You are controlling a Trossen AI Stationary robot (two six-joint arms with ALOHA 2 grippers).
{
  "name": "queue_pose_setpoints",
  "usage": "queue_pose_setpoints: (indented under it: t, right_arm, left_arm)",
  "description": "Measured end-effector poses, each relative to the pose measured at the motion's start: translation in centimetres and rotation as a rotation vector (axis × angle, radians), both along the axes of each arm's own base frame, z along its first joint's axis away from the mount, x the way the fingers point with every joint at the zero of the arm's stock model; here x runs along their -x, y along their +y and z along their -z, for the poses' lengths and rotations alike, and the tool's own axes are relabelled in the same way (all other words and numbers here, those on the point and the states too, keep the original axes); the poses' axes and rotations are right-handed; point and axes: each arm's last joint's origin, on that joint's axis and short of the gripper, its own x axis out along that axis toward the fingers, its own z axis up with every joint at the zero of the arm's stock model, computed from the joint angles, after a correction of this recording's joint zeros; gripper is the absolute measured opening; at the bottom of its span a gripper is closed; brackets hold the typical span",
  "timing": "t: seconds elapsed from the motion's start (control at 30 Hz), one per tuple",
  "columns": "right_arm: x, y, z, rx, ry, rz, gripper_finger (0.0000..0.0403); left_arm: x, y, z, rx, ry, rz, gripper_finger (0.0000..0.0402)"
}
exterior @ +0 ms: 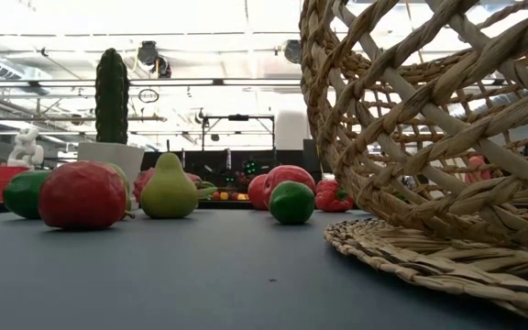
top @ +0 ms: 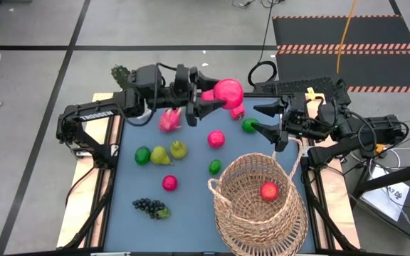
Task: Build produce basket
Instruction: Put the red apple into the brown basket
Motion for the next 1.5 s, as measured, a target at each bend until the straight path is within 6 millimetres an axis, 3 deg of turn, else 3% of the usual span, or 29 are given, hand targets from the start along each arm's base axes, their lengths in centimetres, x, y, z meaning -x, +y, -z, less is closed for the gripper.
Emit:
queue_pose_setpoints:
  t: [0.67, 1.5]
  right_arm:
    - [-0.03, 0.0, 0.04, 0.001, 0.003, 0.0, 0.0322]
    - [-0.04, 0.01, -0.15, 0.0, -0.017, 0.0, 0.0322]
  left_arm:
    - [-0.01, -0.07, 0.01, -0.406, -0.002, -0.074, 0.0349]
    - [-0.01, -0.07, 0.01, -0.31, -0.002, -0.055, 0.0363]
